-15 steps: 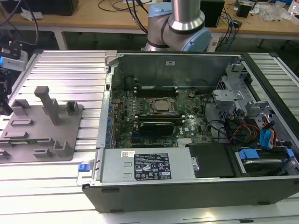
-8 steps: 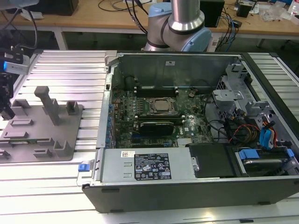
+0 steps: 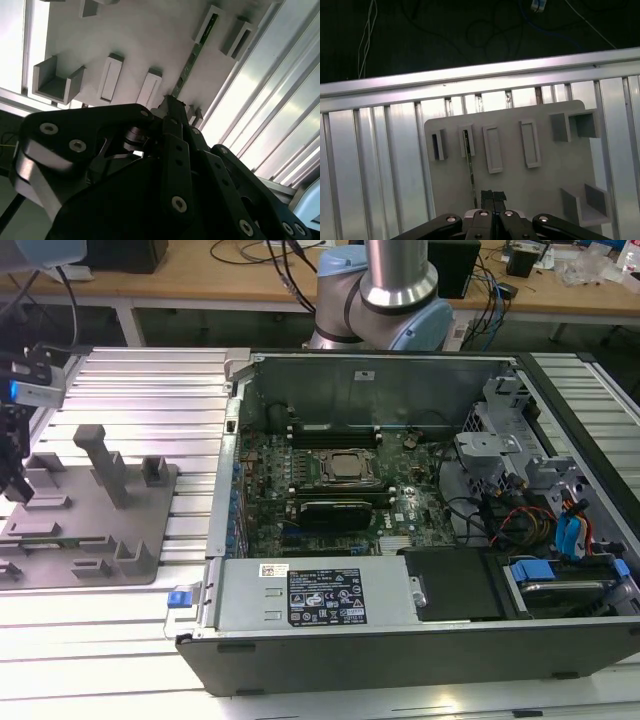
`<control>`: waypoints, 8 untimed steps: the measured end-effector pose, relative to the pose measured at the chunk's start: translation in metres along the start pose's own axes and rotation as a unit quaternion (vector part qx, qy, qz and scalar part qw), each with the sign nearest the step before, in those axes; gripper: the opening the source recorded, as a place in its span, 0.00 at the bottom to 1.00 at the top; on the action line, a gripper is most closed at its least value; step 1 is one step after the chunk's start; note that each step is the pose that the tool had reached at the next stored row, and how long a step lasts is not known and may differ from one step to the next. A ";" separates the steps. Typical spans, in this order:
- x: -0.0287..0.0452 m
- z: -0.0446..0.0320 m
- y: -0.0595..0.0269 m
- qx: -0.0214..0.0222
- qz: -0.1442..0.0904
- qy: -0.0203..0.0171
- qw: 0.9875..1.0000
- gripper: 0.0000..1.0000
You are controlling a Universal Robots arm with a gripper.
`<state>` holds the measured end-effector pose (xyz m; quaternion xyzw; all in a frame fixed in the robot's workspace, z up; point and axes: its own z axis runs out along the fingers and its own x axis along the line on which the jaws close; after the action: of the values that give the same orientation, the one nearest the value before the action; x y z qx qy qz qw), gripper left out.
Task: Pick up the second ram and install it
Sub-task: 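Pick up the second ram and move it above second insertion slot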
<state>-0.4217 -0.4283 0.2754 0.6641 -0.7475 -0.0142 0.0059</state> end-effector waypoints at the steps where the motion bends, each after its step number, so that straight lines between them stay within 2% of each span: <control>1: 0.0002 0.0010 0.0000 0.000 -0.001 0.000 1.000 0.08; 8: 0.0020 0.0099 -0.0002 0.000 -0.011 0.000 1.000 0.08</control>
<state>-0.4221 -0.4302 0.2654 0.6725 -0.7400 -0.0141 0.0060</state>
